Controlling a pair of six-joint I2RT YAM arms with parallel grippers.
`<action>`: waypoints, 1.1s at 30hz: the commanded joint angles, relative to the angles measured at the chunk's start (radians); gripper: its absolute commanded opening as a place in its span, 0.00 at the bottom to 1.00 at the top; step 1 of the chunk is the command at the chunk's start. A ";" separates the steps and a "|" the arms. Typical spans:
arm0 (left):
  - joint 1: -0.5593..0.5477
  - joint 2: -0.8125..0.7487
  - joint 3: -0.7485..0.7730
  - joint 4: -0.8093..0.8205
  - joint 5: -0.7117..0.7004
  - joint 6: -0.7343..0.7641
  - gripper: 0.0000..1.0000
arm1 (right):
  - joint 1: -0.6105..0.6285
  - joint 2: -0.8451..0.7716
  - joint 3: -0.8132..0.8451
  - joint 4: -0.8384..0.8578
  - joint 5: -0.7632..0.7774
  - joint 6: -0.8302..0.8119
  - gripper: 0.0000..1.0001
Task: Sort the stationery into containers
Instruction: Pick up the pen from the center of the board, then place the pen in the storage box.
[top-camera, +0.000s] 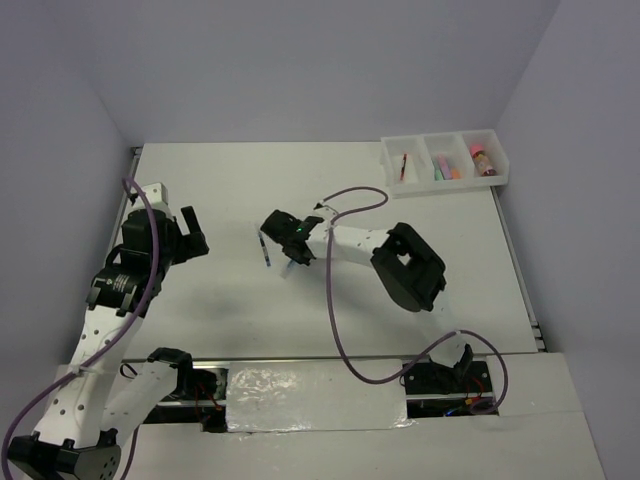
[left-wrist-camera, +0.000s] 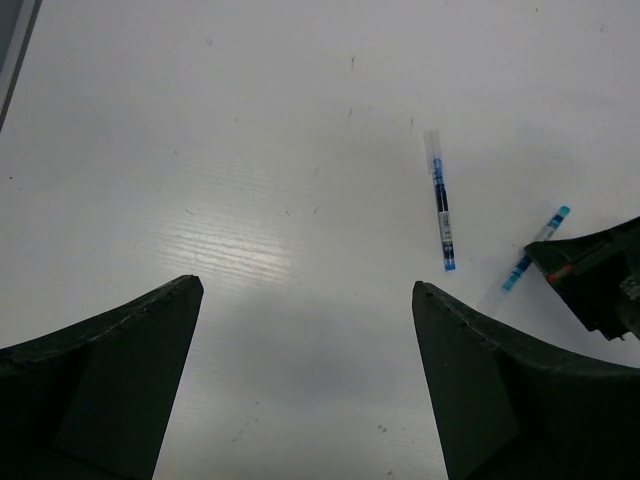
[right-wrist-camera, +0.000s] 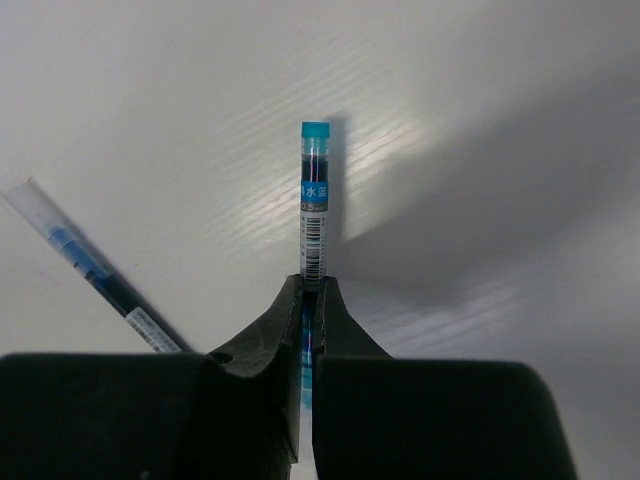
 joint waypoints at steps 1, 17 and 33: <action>-0.021 -0.014 -0.006 0.030 -0.027 0.013 0.99 | -0.052 -0.205 -0.120 0.118 0.028 -0.120 0.00; -0.084 0.261 0.081 0.091 0.055 -0.197 0.99 | -0.769 -0.101 0.360 0.102 -0.353 -1.162 0.00; -0.109 0.817 0.198 0.347 0.133 -0.289 0.99 | -0.894 0.221 0.702 0.092 -0.519 -1.185 0.26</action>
